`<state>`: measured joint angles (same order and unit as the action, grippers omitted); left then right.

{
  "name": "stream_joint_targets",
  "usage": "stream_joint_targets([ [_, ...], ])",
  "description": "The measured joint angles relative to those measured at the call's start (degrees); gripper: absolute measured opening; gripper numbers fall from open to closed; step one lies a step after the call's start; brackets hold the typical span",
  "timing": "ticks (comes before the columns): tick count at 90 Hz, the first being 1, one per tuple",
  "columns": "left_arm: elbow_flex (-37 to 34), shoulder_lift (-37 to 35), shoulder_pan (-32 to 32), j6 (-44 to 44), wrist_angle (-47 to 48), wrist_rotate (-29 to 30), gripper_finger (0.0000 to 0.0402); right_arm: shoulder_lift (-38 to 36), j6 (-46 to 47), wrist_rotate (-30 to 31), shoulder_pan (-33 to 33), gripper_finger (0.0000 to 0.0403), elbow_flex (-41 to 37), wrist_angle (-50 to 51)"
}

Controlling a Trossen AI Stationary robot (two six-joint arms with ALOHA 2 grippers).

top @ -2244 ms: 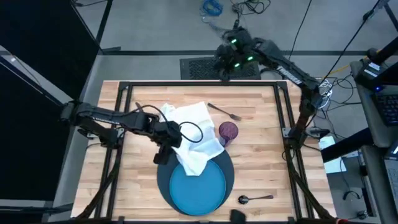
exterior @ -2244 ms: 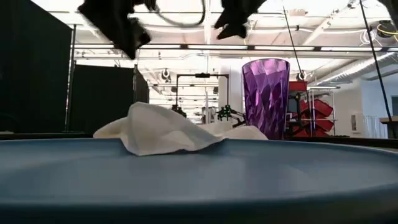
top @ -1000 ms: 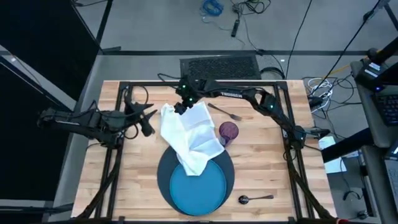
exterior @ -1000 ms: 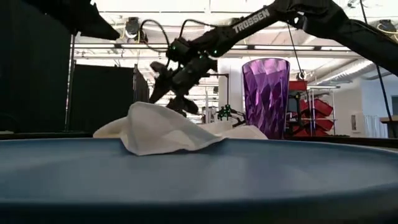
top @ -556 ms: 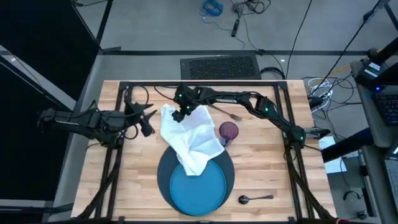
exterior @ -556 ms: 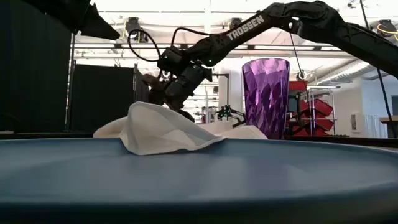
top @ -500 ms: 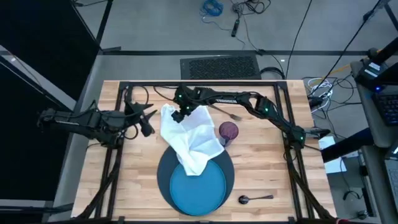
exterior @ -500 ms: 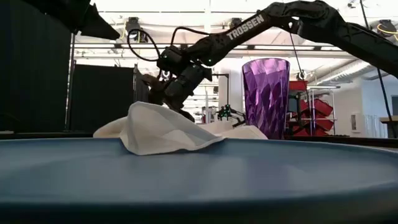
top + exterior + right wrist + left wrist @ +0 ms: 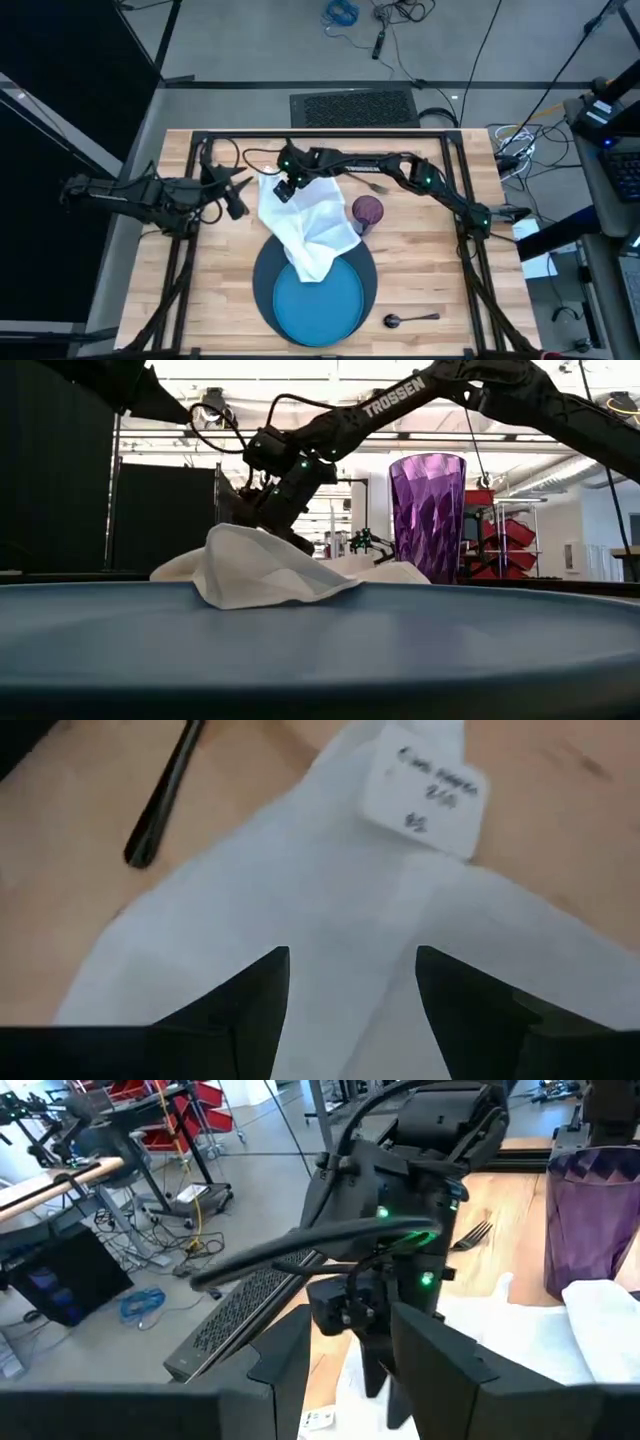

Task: Set table place
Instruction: Fold the white napkin

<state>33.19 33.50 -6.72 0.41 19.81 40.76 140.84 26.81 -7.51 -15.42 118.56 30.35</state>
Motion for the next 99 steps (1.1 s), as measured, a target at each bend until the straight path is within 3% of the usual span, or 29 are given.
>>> stream_joint_targets([
  [27,0.02,-0.01,0.00,-0.05,-0.02,-0.48,0.0125,0.00,-0.24,6.13,1.23,0.0203,0.00,0.27],
  [65,0.02,0.00,0.00,-0.03,0.00,-1.78,0.0125,2.58,-0.29,6.36,2.84,0.0199,0.11,-0.68],
  [78,0.02,0.02,0.00,-0.01,0.09,-1.78,0.0125,2.54,-1.43,7.69,2.82,0.0159,0.09,-0.50],
  [99,0.02,-0.01,0.00,0.19,0.23,-1.78,0.0125,2.54,-4.00,7.86,2.69,0.0044,0.04,-0.42],
])
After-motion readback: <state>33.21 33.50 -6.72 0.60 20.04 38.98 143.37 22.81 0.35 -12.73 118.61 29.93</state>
